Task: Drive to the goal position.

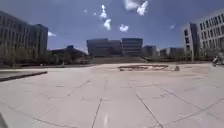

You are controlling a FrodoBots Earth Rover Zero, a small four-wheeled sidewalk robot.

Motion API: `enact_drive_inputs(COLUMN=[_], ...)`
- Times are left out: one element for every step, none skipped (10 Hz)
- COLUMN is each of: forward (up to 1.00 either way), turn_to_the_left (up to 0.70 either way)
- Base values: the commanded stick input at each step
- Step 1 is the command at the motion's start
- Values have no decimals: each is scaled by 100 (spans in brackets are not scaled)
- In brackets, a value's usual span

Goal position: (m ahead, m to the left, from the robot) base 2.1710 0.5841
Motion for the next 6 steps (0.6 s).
enact_drive_inputs(forward=[50, 50, 50, 50, 50, 50], turn_to_the_left=[0, 0, 0, 0, 0, 0])
